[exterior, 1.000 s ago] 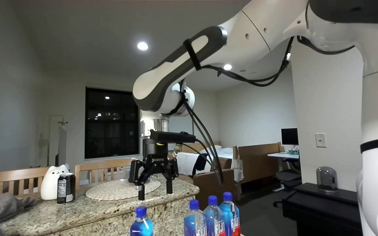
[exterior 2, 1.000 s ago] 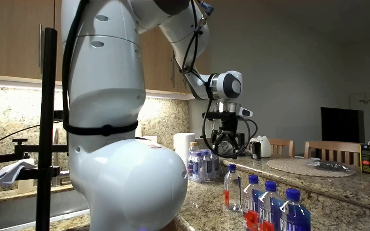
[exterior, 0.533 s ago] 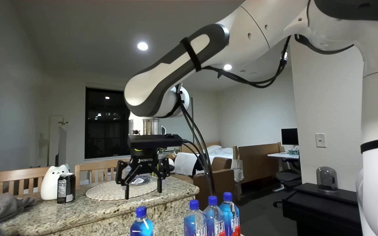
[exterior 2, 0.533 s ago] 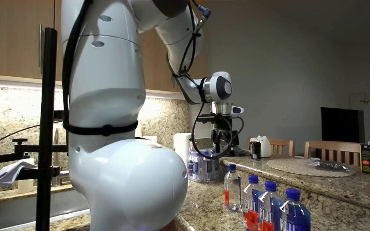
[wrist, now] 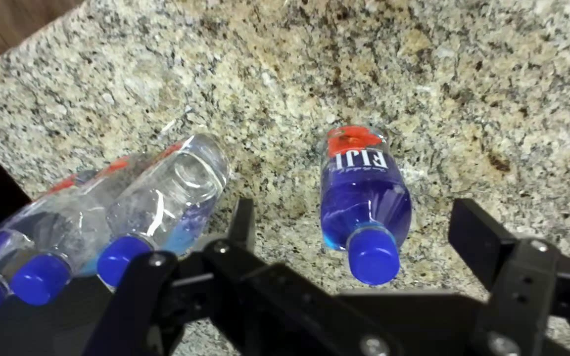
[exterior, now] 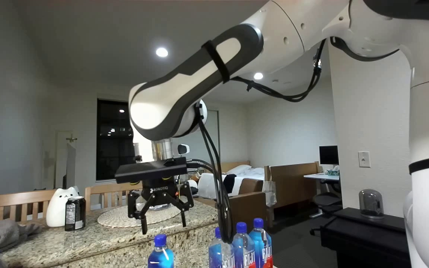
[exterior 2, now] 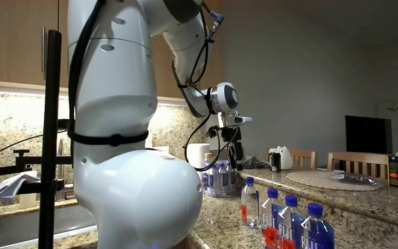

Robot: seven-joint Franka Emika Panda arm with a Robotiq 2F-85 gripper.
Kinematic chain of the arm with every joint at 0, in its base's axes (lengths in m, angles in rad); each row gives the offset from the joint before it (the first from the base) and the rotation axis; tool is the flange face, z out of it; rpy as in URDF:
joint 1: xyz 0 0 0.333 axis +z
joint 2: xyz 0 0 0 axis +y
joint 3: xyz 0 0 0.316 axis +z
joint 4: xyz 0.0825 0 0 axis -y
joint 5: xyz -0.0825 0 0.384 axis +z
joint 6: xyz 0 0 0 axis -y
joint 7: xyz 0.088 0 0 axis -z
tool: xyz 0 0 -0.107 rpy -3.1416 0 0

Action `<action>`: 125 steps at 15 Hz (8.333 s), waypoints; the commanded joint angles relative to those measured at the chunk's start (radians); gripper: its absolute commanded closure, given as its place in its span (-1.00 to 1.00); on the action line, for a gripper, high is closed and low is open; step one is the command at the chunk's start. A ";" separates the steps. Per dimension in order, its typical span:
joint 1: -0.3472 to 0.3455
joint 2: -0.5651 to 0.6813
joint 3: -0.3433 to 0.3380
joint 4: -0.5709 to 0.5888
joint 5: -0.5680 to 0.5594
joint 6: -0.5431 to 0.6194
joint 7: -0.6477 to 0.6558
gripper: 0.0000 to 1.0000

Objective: Move the water bottles forward

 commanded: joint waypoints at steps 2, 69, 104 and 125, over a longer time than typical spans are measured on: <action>0.002 0.002 -0.020 -0.044 0.001 0.084 0.088 -1.00; -0.018 0.011 -0.141 -0.109 0.047 0.127 -0.480 0.72; -0.070 -0.061 -0.176 -0.228 0.081 0.258 -0.673 0.72; -0.089 -0.203 -0.194 -0.137 0.103 0.023 -0.718 -1.00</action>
